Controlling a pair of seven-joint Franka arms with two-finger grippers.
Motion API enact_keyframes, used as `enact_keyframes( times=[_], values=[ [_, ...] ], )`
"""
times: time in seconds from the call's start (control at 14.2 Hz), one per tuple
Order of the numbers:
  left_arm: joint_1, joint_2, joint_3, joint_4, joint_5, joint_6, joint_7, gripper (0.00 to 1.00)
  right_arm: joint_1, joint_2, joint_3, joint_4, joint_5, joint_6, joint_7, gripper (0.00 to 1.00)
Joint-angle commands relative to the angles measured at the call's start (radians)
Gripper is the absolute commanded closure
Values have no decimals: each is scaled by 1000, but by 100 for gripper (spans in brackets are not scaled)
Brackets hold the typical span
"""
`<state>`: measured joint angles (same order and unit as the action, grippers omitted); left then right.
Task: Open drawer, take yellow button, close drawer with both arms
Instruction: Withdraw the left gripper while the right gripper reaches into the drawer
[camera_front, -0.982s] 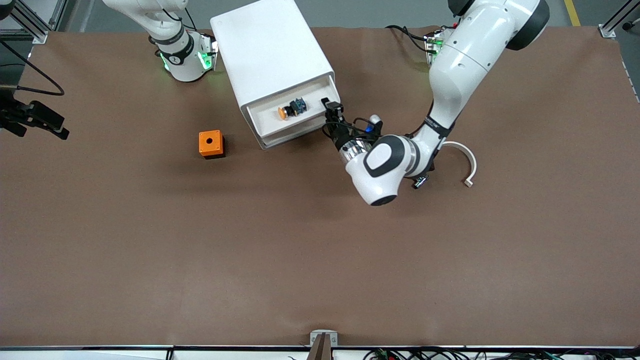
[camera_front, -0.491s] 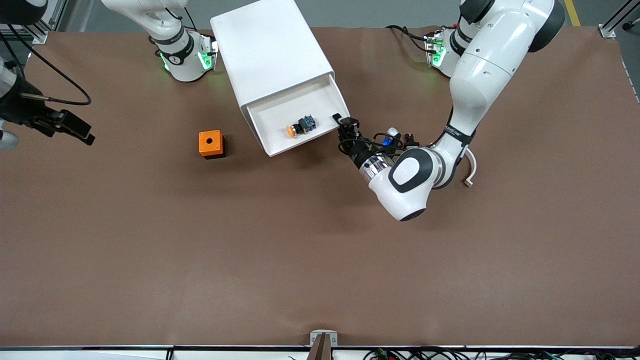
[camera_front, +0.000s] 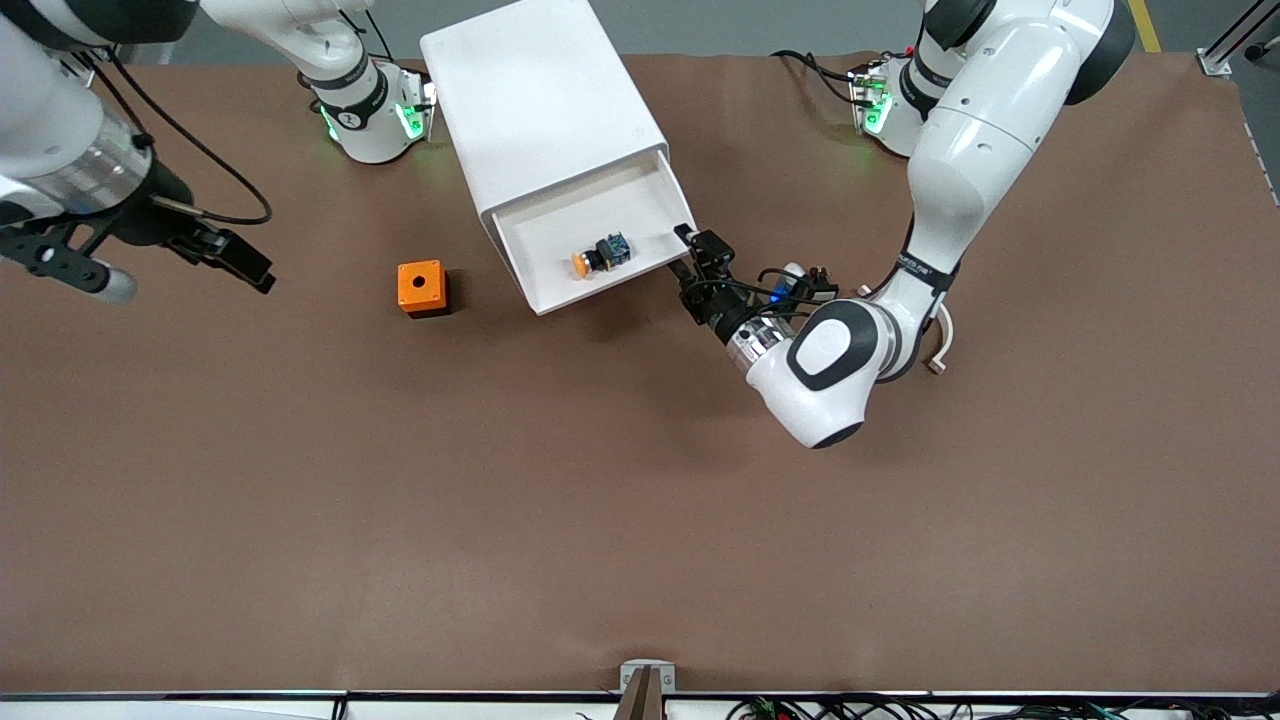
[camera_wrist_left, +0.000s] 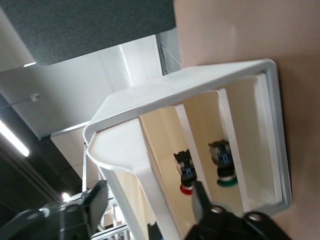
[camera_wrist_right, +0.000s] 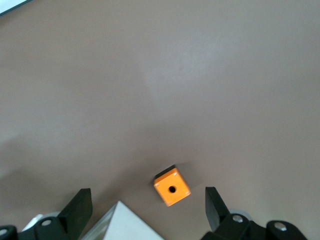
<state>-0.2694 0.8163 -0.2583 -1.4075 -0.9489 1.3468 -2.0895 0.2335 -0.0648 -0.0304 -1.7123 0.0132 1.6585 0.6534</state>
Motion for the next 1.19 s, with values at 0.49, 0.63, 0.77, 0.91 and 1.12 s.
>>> enact_keyframes(
  times=[0.49,0.63,0.77,0.91,1.12],
  values=[
    [73,-28,16,174,88,-69,677,0,266,31,-8,0,80,1,483,0],
    [73,-81,21,174,178,-58,852,0,306,49,-8,2,94,9,523,0],
    [78,-156,22,174,289,15,980,0,345,80,-10,0,131,46,592,0],
    [76,-215,21,171,407,101,1057,0,391,112,-8,0,136,66,662,0],
    [65,-236,16,171,562,192,1074,0,451,164,-8,-1,174,134,782,0]
  ],
)
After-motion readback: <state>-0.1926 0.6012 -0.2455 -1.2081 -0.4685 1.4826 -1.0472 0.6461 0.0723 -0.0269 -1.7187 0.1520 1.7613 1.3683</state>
